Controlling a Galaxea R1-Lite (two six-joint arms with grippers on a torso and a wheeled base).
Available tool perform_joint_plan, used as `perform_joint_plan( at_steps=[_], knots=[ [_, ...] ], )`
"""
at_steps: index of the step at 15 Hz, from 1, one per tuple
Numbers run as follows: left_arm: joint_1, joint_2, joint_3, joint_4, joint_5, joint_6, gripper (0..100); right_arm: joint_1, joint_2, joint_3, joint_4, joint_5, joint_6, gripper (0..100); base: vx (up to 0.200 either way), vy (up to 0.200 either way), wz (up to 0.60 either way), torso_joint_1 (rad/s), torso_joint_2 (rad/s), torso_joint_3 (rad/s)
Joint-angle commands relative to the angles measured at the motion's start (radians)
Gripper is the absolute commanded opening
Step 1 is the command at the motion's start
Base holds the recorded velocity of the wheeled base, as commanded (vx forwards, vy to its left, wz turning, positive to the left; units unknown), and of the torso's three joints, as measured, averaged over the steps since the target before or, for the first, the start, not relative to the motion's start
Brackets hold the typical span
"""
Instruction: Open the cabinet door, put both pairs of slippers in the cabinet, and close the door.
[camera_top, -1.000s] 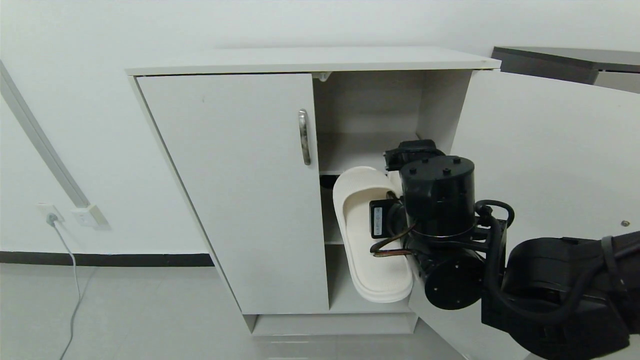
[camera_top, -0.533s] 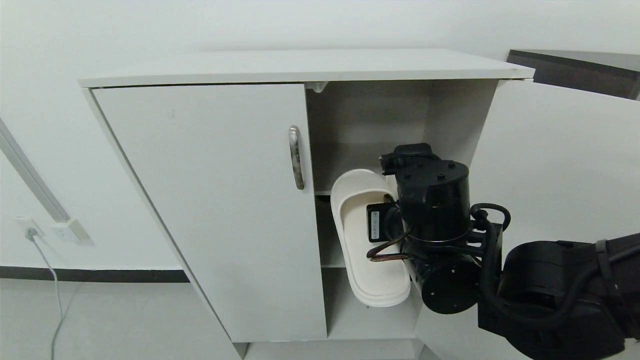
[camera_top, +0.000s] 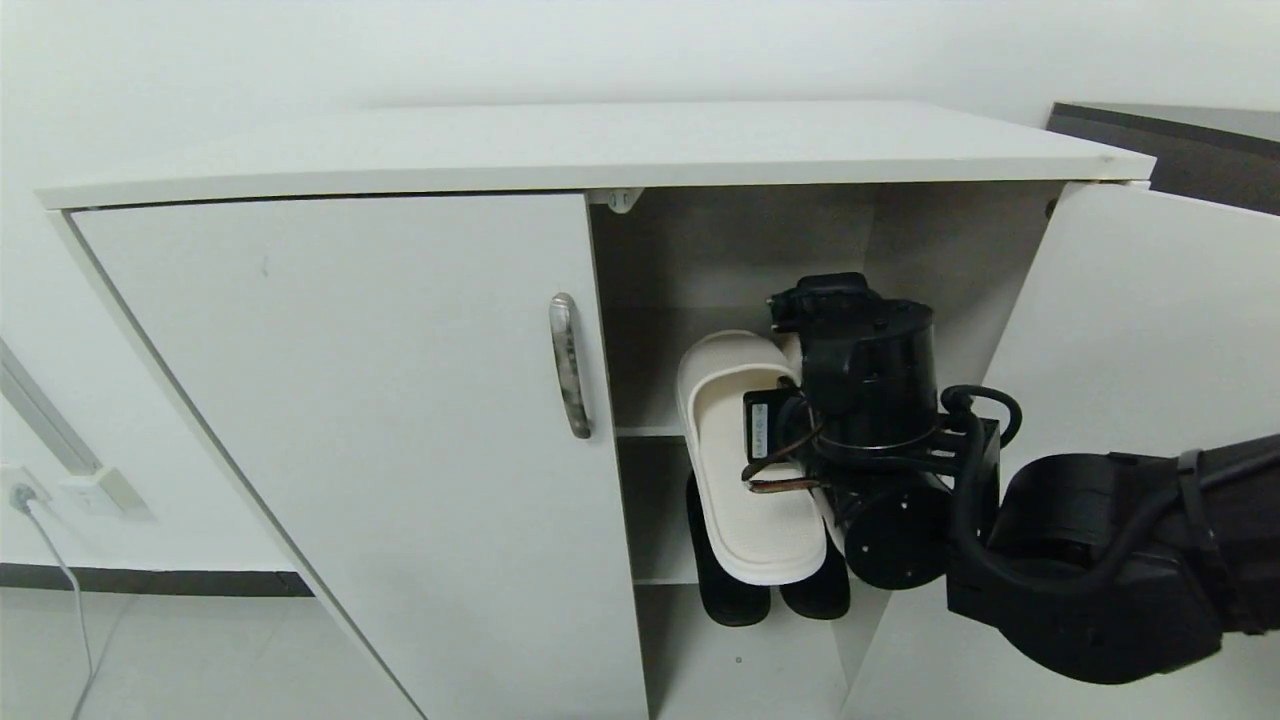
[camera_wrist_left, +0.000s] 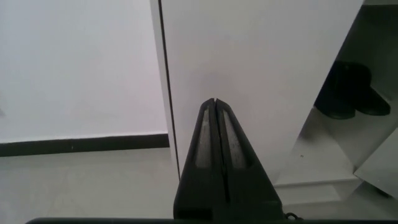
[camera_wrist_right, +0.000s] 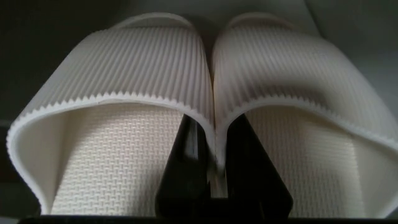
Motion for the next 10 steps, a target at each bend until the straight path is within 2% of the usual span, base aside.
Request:
perform_joint_plan(
  at_steps=[1, 4, 10],
  knots=[
    [0.0, 0.001, 0.0, 0.0, 0.0, 0.0, 0, -0.047, 0.021, -0.086, 0.079, 0.03, 0.006, 0, 0.0, 0.0, 0.0, 0.0, 0.0, 0.0],
    [0.0, 0.001, 0.0, 0.0, 0.0, -0.002, 0, -0.088, 0.085, -0.243, 0.206, 0.067, 0.029, 0, 0.0, 0.0, 0.0, 0.0, 0.0, 0.0],
    [0.0, 0.001, 0.0, 0.0, 0.001, -0.003, 0, -0.143, 0.241, -0.451, 0.226, 0.094, 0.032, 0, 0.0, 0.0, 0.0, 0.0, 0.0, 0.0]
  ],
)
